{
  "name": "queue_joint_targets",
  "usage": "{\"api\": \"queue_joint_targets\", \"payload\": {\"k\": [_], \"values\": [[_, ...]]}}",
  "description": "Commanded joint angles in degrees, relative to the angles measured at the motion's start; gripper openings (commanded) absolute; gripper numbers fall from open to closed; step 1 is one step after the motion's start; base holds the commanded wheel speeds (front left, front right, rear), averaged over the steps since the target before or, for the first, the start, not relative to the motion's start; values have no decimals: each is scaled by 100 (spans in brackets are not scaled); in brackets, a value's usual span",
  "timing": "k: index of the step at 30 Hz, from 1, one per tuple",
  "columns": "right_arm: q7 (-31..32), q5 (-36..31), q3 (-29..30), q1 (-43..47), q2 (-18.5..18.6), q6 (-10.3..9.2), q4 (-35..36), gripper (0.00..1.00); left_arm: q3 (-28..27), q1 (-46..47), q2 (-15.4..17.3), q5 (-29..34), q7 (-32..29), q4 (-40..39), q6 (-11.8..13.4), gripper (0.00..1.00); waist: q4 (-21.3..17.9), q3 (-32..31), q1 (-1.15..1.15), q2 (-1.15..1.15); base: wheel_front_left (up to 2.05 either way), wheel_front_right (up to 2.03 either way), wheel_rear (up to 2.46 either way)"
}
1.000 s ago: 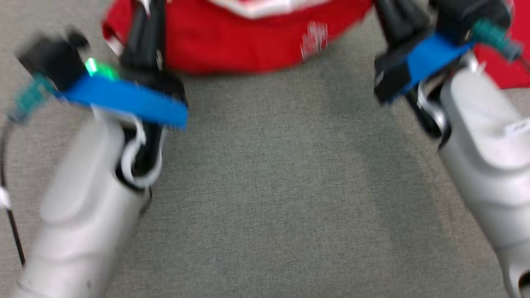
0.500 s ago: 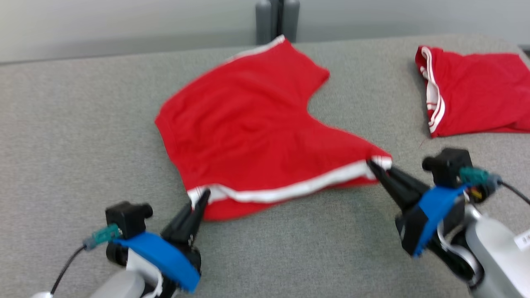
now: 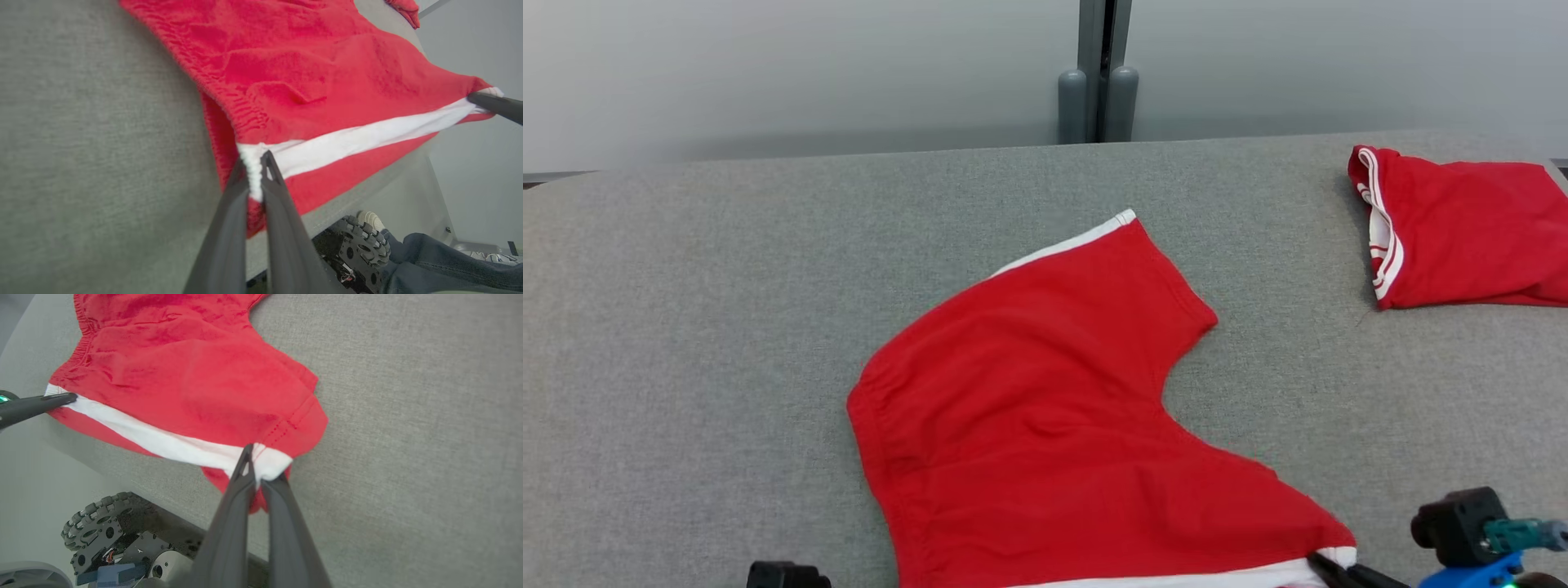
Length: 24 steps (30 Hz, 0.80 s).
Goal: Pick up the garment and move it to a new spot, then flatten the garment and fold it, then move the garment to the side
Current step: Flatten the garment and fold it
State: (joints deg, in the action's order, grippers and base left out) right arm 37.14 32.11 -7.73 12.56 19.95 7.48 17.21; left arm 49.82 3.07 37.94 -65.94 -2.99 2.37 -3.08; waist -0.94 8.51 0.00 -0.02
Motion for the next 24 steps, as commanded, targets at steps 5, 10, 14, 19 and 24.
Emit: {"api": "queue_joint_targets", "payload": {"k": [5, 10, 14, 19, 24], "values": [[542, -555, 563, 358, -291, 3, 1166, 0, -171, -337, 174, -205, 201, -799, 152, 0, 116, 71, 0, 2, 0, 0, 0], [667, -715, 531, -398, -77, 3, 1223, 0, -371, 19, 8, -133, 353, -1047, 204, 0, 223, 188, 0, 2, 0, 0, 0], [573, -692, 355, -1341, 247, 3, 705, 0, -474, 474, -232, -143, 284, -954, 203, 0, 349, 343, 0, 2, 0, 0, 0], [244, -532, -16, -2468, 494, 3, -71, 0, -669, 1118, -690, -68, 412, -540, 310, 0, 535, 600, 0, 2, 0, 0, 0], [-190, -429, -465, -3550, 627, 3, -908, 0, -819, 1579, -1079, -34, 623, -50, 321, 0, 697, 901, 0, 2, 0, 0, 0]]}}
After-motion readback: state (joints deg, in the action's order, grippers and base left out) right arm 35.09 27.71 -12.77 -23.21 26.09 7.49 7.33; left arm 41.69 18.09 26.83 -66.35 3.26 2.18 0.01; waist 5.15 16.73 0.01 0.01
